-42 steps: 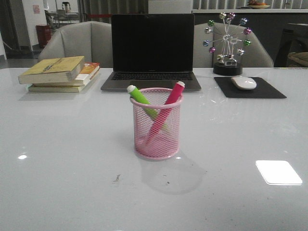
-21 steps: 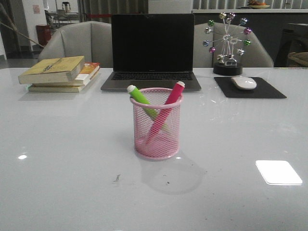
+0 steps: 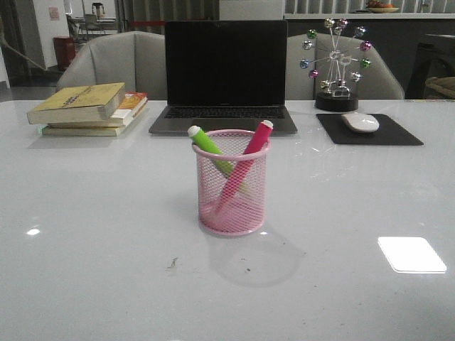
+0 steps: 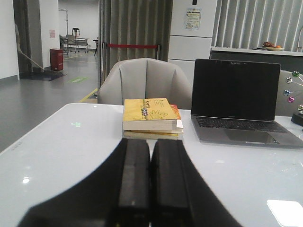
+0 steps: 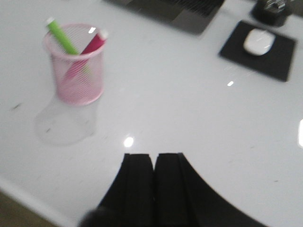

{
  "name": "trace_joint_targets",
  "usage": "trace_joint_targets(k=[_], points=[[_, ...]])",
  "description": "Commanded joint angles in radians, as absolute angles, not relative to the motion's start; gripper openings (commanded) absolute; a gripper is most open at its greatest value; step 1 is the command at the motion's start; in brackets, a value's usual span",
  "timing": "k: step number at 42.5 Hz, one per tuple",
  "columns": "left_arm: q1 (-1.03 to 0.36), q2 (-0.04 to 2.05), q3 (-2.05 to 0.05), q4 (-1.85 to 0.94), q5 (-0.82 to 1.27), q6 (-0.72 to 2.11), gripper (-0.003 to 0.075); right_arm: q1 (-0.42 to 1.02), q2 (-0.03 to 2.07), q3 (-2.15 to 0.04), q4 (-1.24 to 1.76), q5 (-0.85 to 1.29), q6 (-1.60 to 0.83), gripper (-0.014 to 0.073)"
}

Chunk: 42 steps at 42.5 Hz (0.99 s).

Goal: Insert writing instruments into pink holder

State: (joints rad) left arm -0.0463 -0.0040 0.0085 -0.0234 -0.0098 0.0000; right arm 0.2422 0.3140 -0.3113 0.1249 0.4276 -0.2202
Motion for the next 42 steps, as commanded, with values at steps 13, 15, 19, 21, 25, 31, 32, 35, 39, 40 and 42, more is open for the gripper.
trace_joint_targets(k=[13, 15, 19, 21, 25, 31, 32, 35, 39, 40, 42], points=[[-0.052, -0.022, 0.009, -0.031, -0.097, 0.000, 0.0098, 0.022, -0.028, -0.017, 0.150, 0.000, -0.228, 0.0057], [-0.052, -0.022, 0.009, -0.031, -0.097, 0.000, 0.0098, 0.021, -0.034, 0.015, 0.157, -0.036, -0.228, 0.0057], [-0.052, -0.022, 0.009, -0.031, -0.097, 0.000, 0.0098, 0.017, -0.033, 0.016, 0.162, -0.031, -0.228, 0.0057], [-0.052, -0.022, 0.009, -0.031, -0.097, 0.000, 0.0099, 0.017, -0.032, 0.016, 0.165, -0.033, -0.228, 0.0057], [-0.052, -0.022, 0.009, -0.031, -0.097, 0.000, 0.0098, 0.017, -0.032, 0.016, 0.165, -0.032, -0.228, 0.0057], [-0.052, -0.022, 0.009, -0.031, -0.097, 0.000, 0.0098, 0.017, -0.032, 0.016, 0.167, -0.049, -0.225, 0.0057], [-0.052, -0.022, 0.009, -0.031, -0.097, 0.000, 0.0098, 0.017, -0.032, 0.016, 0.166, -0.050, -0.212, 0.0057], [-0.052, -0.022, 0.009, -0.031, -0.097, 0.000, 0.0098, 0.016, -0.032, 0.016, 0.127, -0.068, -0.149, 0.0057], [-0.052, -0.022, 0.009, -0.031, -0.097, 0.000, 0.0099, 0.016, -0.032, 0.016, 0.008, -0.076, -0.009, 0.0057], [-0.052, -0.022, 0.009, -0.031, -0.097, 0.000, 0.0099, 0.016, -0.032, 0.016, -0.018, -0.076, 0.027, 0.0057], [-0.052, -0.022, 0.009, -0.031, -0.097, 0.000, 0.0099, 0.015, -0.032, 0.016, -0.034, -0.073, 0.077, 0.0057]])
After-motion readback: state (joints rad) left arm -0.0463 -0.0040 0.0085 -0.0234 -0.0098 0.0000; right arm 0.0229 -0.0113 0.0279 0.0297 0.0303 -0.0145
